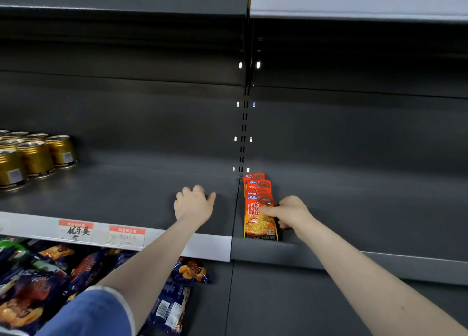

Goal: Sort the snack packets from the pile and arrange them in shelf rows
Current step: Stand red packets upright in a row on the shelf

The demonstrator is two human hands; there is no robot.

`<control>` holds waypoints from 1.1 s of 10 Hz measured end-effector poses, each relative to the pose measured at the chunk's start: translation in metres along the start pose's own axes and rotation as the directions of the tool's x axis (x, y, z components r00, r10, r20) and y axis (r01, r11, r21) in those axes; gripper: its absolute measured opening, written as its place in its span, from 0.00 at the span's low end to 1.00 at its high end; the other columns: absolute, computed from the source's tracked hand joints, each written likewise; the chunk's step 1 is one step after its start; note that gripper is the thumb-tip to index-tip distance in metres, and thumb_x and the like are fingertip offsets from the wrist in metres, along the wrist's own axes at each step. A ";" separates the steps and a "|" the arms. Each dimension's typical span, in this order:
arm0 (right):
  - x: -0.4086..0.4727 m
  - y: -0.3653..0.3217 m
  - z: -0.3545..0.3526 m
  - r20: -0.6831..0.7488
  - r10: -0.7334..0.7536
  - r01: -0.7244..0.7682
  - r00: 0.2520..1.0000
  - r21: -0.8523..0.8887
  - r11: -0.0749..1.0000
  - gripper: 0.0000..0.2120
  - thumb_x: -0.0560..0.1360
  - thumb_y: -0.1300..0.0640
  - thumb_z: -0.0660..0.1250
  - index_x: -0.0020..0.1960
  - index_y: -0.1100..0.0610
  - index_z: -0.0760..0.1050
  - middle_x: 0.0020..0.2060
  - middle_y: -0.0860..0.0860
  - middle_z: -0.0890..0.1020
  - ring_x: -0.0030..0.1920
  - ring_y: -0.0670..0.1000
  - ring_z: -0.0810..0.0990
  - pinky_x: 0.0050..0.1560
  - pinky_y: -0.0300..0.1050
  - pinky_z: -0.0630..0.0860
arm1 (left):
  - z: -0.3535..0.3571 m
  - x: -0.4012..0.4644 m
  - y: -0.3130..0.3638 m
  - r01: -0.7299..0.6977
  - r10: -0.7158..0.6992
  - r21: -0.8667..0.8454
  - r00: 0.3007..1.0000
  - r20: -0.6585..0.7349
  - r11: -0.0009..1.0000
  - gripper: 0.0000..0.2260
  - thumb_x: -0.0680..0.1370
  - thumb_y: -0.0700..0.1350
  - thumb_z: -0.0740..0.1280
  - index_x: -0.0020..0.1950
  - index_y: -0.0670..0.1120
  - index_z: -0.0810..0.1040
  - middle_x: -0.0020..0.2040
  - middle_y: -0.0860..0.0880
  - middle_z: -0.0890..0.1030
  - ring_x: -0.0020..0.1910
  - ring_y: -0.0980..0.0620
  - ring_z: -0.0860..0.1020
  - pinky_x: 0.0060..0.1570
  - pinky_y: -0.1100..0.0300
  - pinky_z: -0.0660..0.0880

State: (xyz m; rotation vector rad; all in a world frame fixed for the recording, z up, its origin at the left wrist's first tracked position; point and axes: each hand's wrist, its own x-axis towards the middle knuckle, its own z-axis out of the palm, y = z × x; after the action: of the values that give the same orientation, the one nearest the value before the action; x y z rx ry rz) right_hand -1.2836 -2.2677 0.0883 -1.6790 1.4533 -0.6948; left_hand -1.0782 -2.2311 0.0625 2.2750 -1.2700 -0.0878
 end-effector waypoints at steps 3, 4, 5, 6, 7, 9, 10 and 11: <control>0.014 -0.005 -0.005 0.098 0.034 -0.035 0.995 0.012 0.999 0.14 0.71 0.50 0.73 0.41 0.59 0.72 0.35 0.52 0.76 0.31 0.47 0.68 0.33 0.38 0.67 | 0.001 0.001 0.000 0.000 0.000 0.006 1.000 0.001 1.000 0.21 0.80 0.58 0.57 0.66 0.45 0.71 0.64 0.41 0.71 0.64 0.41 0.68 0.62 0.51 0.65; 0.017 -0.004 -0.004 0.095 0.047 -0.050 0.994 0.034 0.998 0.14 0.70 0.52 0.74 0.39 0.59 0.71 0.35 0.54 0.76 0.29 0.47 0.68 0.32 0.39 0.67 | 0.001 0.001 0.001 0.007 -0.007 0.014 1.000 0.001 1.000 0.21 0.80 0.58 0.57 0.66 0.45 0.71 0.64 0.41 0.71 0.64 0.41 0.67 0.63 0.51 0.65; 0.018 -0.004 -0.001 0.087 0.042 -0.046 0.995 0.050 0.998 0.14 0.70 0.53 0.74 0.37 0.59 0.71 0.33 0.53 0.76 0.29 0.48 0.69 0.31 0.38 0.68 | 0.000 0.001 0.002 0.007 -0.007 0.015 1.000 -0.002 1.000 0.21 0.80 0.58 0.57 0.66 0.45 0.71 0.64 0.41 0.71 0.64 0.41 0.68 0.63 0.51 0.65; 0.018 -0.005 -0.001 0.082 0.049 -0.054 0.995 0.064 0.996 0.14 0.70 0.53 0.74 0.40 0.60 0.72 0.34 0.53 0.76 0.29 0.47 0.69 0.31 0.37 0.68 | 0.000 0.002 0.003 0.007 -0.007 0.009 1.000 0.000 1.000 0.21 0.80 0.58 0.57 0.66 0.45 0.72 0.64 0.41 0.71 0.64 0.41 0.67 0.63 0.51 0.64; 0.016 -0.004 0.001 0.064 0.050 -0.054 0.997 0.065 0.996 0.13 0.71 0.52 0.73 0.42 0.60 0.72 0.32 0.53 0.75 0.28 0.46 0.68 0.30 0.36 0.67 | 0.000 0.002 0.002 0.008 -0.008 0.006 1.000 0.003 1.000 0.21 0.80 0.57 0.57 0.66 0.45 0.72 0.64 0.41 0.71 0.65 0.41 0.67 0.63 0.51 0.64; 0.012 -0.002 0.005 0.015 0.000 -0.001 1.000 0.033 0.999 0.12 0.72 0.52 0.71 0.37 0.58 0.72 0.32 0.50 0.76 0.29 0.47 0.70 0.31 0.38 0.67 | 0.001 0.001 0.002 0.003 -0.003 0.002 1.000 -0.001 1.000 0.21 0.80 0.58 0.57 0.65 0.45 0.72 0.64 0.41 0.71 0.64 0.41 0.67 0.63 0.51 0.64; 0.007 -0.001 0.004 0.007 -0.026 0.026 1.000 0.007 1.000 0.12 0.72 0.50 0.71 0.44 0.59 0.75 0.38 0.49 0.78 0.33 0.45 0.74 0.35 0.39 0.70 | 0.001 0.001 0.003 -0.003 0.003 -0.019 1.000 0.004 1.000 0.21 0.80 0.57 0.58 0.66 0.46 0.72 0.64 0.41 0.71 0.64 0.41 0.67 0.63 0.51 0.64; 0.005 0.001 0.002 -0.037 -0.039 0.041 0.999 0.046 0.998 0.19 0.73 0.50 0.70 0.57 0.61 0.74 0.44 0.51 0.80 0.40 0.48 0.76 0.44 0.43 0.73 | -0.002 0.000 0.005 -0.015 0.015 -0.089 1.000 0.004 0.996 0.20 0.80 0.56 0.58 0.66 0.45 0.71 0.64 0.41 0.70 0.64 0.40 0.67 0.62 0.51 0.65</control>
State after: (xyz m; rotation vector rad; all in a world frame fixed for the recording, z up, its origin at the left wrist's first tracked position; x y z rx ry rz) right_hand -1.2819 -2.2724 0.0859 -1.6719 1.4213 -0.7788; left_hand -1.0815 -2.2320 0.0666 2.1908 -1.2606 -0.1412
